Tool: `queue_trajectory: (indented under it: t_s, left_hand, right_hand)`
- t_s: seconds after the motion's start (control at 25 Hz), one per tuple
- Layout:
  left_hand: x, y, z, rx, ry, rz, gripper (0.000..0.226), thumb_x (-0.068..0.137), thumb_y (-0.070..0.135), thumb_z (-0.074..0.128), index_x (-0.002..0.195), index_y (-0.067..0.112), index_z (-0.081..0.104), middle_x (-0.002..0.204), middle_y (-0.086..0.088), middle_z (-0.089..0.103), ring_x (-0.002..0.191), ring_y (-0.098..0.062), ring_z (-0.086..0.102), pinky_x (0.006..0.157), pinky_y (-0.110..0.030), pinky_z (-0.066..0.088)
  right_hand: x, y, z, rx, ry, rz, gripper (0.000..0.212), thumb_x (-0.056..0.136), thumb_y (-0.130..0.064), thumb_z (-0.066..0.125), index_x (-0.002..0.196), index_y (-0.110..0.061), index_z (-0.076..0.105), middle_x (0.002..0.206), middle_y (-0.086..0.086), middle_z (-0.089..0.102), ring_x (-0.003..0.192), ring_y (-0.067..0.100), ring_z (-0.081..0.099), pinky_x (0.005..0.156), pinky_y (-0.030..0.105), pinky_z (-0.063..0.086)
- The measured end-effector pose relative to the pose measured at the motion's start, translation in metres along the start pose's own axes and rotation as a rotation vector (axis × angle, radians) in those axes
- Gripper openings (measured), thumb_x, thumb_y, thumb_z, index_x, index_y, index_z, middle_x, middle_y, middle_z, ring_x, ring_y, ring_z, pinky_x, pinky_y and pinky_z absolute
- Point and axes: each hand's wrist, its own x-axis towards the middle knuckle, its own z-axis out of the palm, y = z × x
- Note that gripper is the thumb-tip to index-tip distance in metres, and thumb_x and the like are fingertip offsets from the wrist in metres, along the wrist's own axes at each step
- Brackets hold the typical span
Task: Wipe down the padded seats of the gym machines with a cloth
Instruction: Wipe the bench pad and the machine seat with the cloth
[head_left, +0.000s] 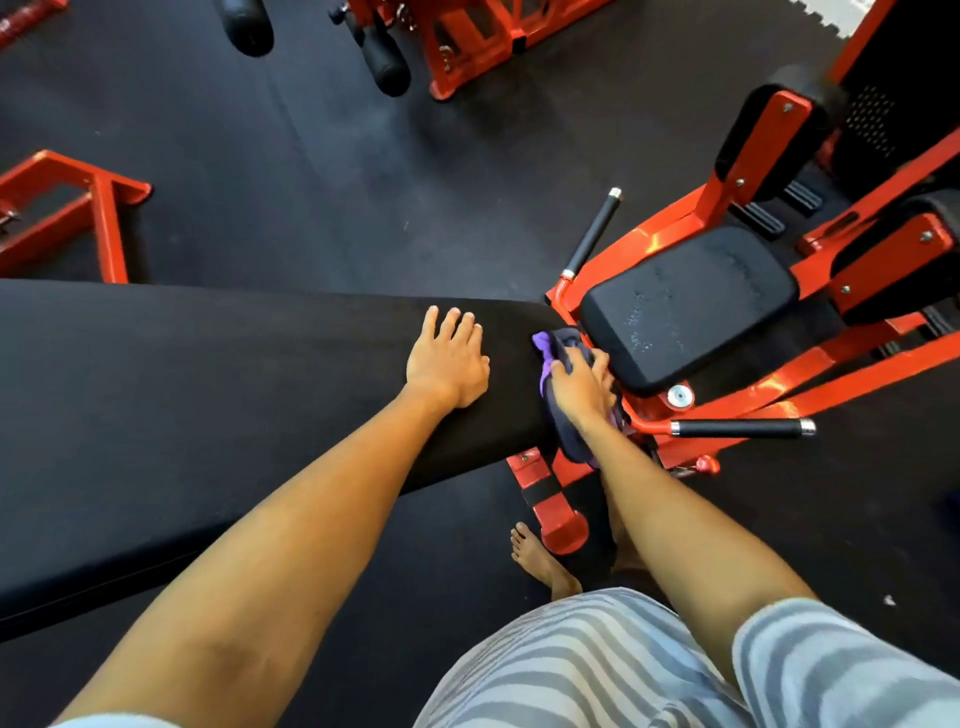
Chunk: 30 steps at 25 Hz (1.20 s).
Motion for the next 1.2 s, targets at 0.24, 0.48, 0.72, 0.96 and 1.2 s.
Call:
queue_trajectory:
  t_s: [0.24, 0.48, 0.72, 0.96, 1.2]
  left_hand:
    - [0.002, 0.005, 0.003, 0.015, -0.004, 0.018, 0.061, 0.108, 0.040, 0.015, 0.161, 0.010, 0.011, 0.170, -0.008, 0.006, 0.157, -0.026, -0.001, 0.125, -0.051, -0.006]
    - [0.005, 0.005, 0.000, 0.010, -0.024, 0.040, 0.062, 0.108, 0.040, 0.015, 0.162, 0.010, 0.010, 0.170, -0.009, 0.004, 0.157, -0.028, -0.003, 0.125, -0.054, -0.007]
    - [0.008, 0.005, -0.002, 0.003, -0.037, 0.057, 0.062, 0.108, 0.041, 0.015, 0.162, 0.011, 0.010, 0.170, -0.008, 0.004, 0.157, -0.029, -0.004, 0.124, -0.056, -0.008]
    - [0.024, 0.014, 0.001, -0.004, -0.041, 0.060, 0.062, 0.107, 0.041, 0.018, 0.161, 0.011, 0.016, 0.170, -0.009, 0.008, 0.157, -0.031, -0.002, 0.123, -0.059, -0.009]
    - [0.049, 0.020, 0.003, -0.027, 0.003, 0.073, 0.062, 0.107, 0.043, 0.019, 0.160, 0.012, 0.020, 0.169, -0.009, 0.011, 0.157, -0.028, 0.002, 0.122, -0.060, -0.010]
  right_hand:
    - [-0.036, -0.042, 0.014, -0.025, -0.028, -0.261, 0.044, 0.098, -0.047, 0.049, 0.142, -0.040, 0.047, 0.149, 0.005, 0.041, 0.138, 0.038, 0.036, 0.115, 0.053, 0.028]
    - [-0.042, 0.030, 0.019, 0.110, 0.089, -0.160, 0.041, 0.101, -0.041, 0.050, 0.141, -0.034, 0.052, 0.152, 0.005, 0.037, 0.139, 0.038, 0.035, 0.114, 0.052, 0.031]
    - [-0.002, 0.009, 0.008, 0.406, 0.145, 0.289, 0.045, 0.094, -0.045, 0.057, 0.135, -0.032, 0.044, 0.153, 0.006, 0.031, 0.141, 0.041, 0.029, 0.111, 0.057, 0.031]
    - [-0.060, 0.013, 0.039, 0.376, 0.122, 0.124, 0.058, 0.097, -0.058, 0.051, 0.149, -0.037, 0.038, 0.164, -0.001, 0.019, 0.152, 0.038, 0.009, 0.121, 0.060, 0.017]
    - [-0.001, 0.029, 0.022, 0.372, 0.095, 0.246, 0.051, 0.102, -0.049, 0.046, 0.150, -0.034, 0.037, 0.160, 0.009, 0.025, 0.145, 0.044, 0.024, 0.120, 0.055, 0.021]
